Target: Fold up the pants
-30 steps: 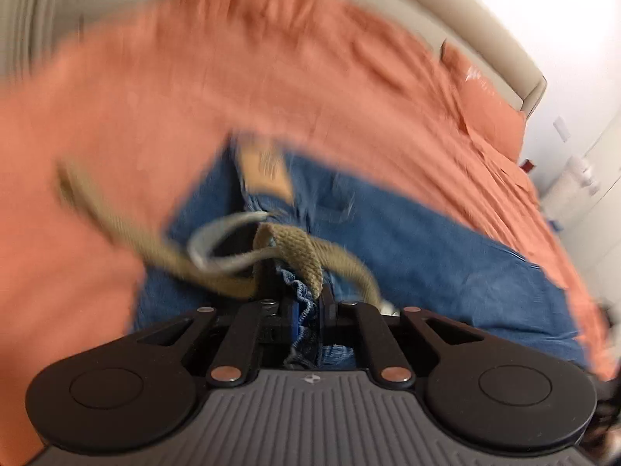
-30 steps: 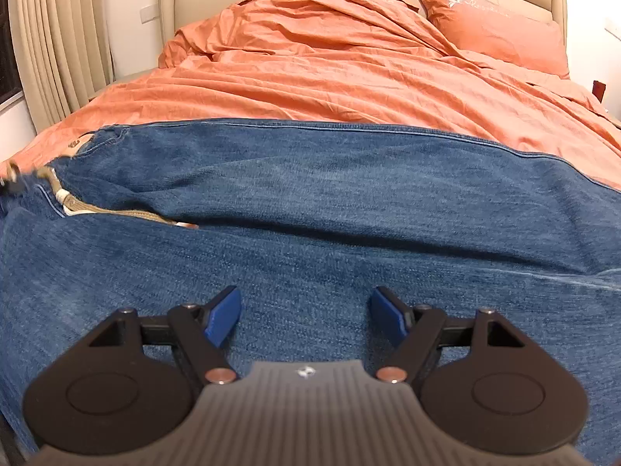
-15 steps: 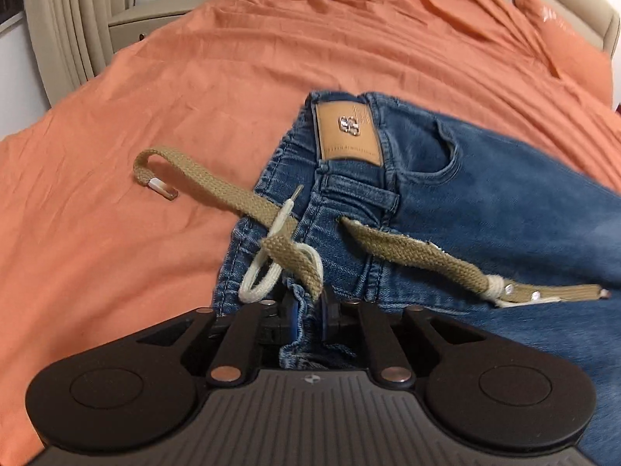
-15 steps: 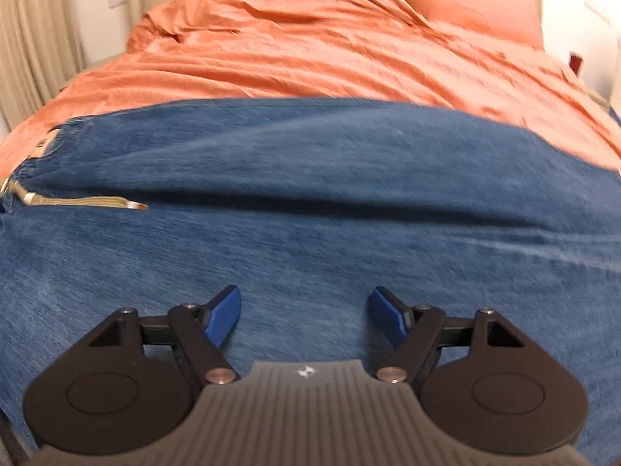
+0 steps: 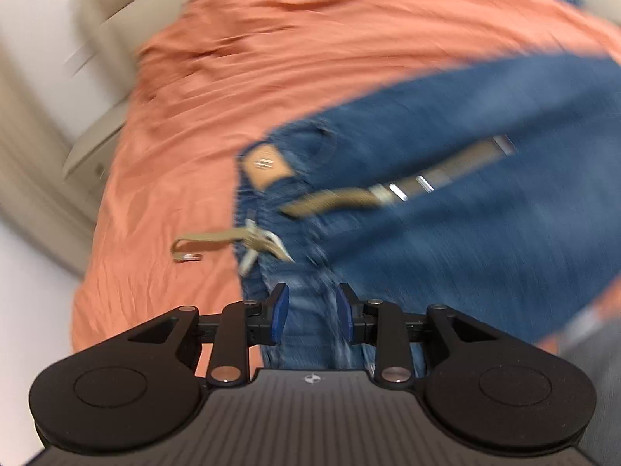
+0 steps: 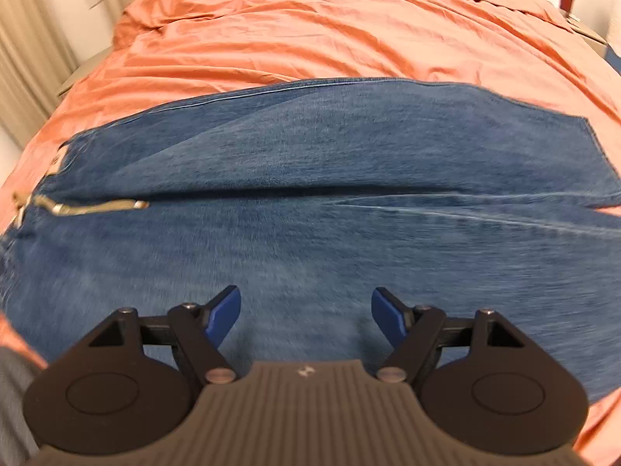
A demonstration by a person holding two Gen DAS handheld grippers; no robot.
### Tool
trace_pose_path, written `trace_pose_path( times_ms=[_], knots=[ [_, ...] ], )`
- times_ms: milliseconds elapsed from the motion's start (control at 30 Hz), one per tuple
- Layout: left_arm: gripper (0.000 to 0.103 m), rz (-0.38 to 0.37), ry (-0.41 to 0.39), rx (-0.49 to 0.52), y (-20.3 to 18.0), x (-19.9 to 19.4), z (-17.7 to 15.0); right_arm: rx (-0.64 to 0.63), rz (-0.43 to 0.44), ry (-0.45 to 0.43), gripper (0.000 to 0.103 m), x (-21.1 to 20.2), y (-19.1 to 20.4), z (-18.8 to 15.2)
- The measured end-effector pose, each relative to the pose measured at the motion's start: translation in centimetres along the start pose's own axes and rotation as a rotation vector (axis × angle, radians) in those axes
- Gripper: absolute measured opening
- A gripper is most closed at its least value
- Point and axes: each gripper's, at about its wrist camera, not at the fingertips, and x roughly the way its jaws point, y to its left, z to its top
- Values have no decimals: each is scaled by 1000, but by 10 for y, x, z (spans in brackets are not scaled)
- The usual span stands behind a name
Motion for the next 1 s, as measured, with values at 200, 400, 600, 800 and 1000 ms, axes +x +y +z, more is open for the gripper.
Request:
trace_pose_path(
  times_ms=[200,400,600,800,1000],
  knots=[
    [44,-27,113,375,-52,19,-24,3,17,3,71,-53,-36,-4],
    [56,-25,189,552,-76,53,-38,92,8,-62,74,-111,-99,-8],
    [52,-52,188,478,-77,82,-46,41,-87,-163,82,-162,-164,-20],
    [26,-10,145,320,-71,81,-43,-129,-269,-21,55,-151,-208,-38],
    [12,22,77,74,-56,64,-27,-429,-373,89,36,-97,-223,-82]
  ],
)
